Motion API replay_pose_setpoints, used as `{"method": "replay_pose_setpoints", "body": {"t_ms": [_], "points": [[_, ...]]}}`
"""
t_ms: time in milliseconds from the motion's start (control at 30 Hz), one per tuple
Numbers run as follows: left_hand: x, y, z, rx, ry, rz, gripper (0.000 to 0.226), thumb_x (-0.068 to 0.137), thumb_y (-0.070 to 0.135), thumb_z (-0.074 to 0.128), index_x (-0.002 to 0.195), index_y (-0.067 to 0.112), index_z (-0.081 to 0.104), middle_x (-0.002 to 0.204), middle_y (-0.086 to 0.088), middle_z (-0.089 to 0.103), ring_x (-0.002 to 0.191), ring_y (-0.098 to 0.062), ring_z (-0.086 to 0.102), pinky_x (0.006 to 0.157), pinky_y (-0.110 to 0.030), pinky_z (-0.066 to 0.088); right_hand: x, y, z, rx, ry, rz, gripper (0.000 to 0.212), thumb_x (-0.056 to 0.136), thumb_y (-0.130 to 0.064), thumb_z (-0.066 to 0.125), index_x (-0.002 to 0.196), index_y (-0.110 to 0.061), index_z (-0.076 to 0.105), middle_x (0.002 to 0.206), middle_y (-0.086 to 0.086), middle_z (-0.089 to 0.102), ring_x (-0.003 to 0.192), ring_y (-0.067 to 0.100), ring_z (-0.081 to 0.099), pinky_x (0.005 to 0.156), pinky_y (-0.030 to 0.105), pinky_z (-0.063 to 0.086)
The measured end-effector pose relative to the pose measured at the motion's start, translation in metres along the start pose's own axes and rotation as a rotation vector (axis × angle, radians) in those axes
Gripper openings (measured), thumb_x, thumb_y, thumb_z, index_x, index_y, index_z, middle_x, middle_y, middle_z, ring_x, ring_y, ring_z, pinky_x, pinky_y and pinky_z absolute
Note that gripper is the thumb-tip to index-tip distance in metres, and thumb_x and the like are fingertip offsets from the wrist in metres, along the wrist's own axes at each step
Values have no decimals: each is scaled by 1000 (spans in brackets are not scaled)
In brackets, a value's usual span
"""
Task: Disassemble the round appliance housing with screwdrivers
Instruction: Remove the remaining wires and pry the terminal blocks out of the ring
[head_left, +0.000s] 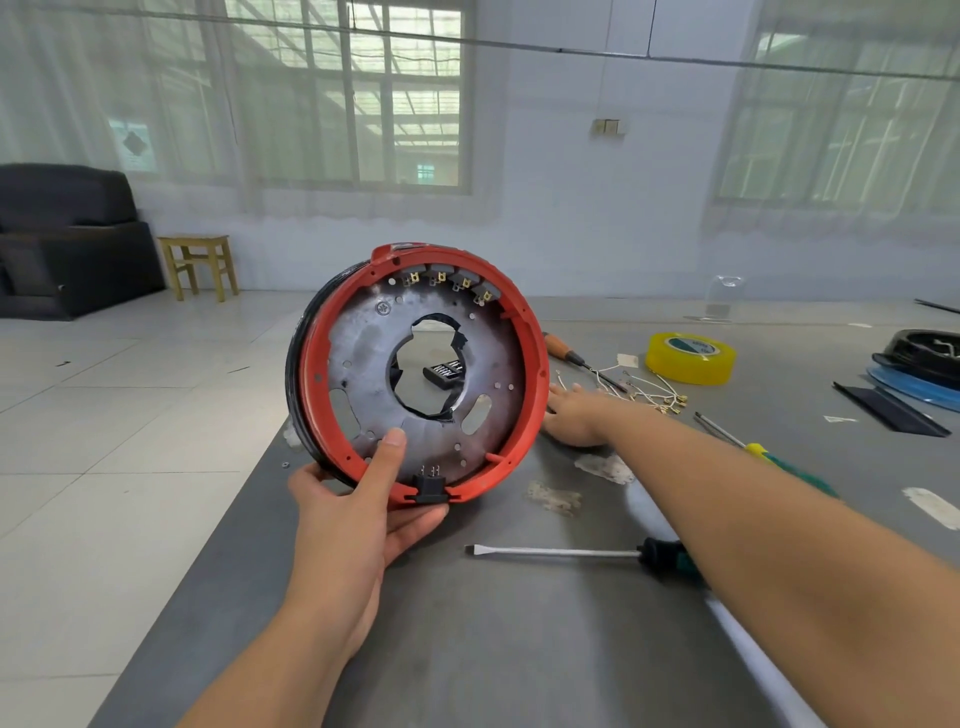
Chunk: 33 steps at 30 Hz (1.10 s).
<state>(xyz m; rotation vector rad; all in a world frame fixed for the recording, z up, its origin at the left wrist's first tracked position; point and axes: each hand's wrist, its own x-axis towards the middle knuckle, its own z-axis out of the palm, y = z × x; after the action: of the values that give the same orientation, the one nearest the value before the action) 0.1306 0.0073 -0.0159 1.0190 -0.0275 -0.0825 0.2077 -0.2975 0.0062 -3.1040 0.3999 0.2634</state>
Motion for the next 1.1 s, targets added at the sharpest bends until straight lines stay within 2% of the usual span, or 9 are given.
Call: {"method": "replay_pose_setpoints", "body": {"t_ms": [333,433,533,600,700,767,867,1000,1100], "points": [[3,-2,0,9,4,-9,55,83,38,87,117,24,46,110,-22,72,85,-38,80,64,-37,65,-2,-8,7,71,109,56,76,104,-62,31,165,-24,7,173,0,3,159,33,0,126,57,2],[4,-2,-1,8,-2,-9,56,83,39,87,118,23,46,111,-22,73,85,-38,80,63,-37,65,-23,-10,2,98,152,-6,70,105,-53,42,164,-23,20,172,2,14,158,33,13,126,55,15],[4,-2,-2,13,-10,-6,58,82,40,87,118,22,46,112,-21,72,86,-37,80,65,-38,66,-62,-13,-7,123,183,-71,53,105,-42,47,153,-19,47,160,6,42,147,29,38,118,44,34],[3,-1,-3,16,-17,-4,57,82,41,87,117,23,46,109,-22,72,85,-39,80,66,-39,66,-98,-14,-10,154,227,-101,48,104,-41,49,146,-19,55,152,4,53,140,27,47,114,40,39],[1,0,-2,31,-22,2,53,85,39,86,114,23,45,107,-22,72,83,-40,80,64,-40,66,-162,-16,0,133,270,-152,48,103,-56,42,140,-29,59,144,-2,59,135,23,52,109,39,44],[0,1,-1,35,-20,7,51,86,38,86,113,24,45,108,-20,71,82,-39,80,63,-39,65,-204,-19,15,74,271,-180,61,97,-72,26,134,-35,58,136,-8,60,127,20,55,96,33,47],[-3,4,0,44,-22,5,51,87,38,85,114,24,44,112,-20,69,82,-38,80,63,-40,66,-241,-23,36,-117,261,-210,75,92,-79,8,130,-34,54,130,-8,54,119,19,55,92,38,51],[-8,6,-2,48,-17,14,54,87,38,84,119,22,43,109,-16,71,82,-36,80,61,-39,65,-250,-25,42,-182,350,-268,49,103,-66,22,110,-27,51,111,-5,51,99,20,57,73,38,50],[-10,6,-3,52,-24,18,63,87,39,84,131,19,43,113,-16,71,84,-35,81,63,-39,65,-250,-24,44,-178,366,-373,27,104,-49,32,105,-26,47,103,-3,53,92,24,60,62,35,45]]}}
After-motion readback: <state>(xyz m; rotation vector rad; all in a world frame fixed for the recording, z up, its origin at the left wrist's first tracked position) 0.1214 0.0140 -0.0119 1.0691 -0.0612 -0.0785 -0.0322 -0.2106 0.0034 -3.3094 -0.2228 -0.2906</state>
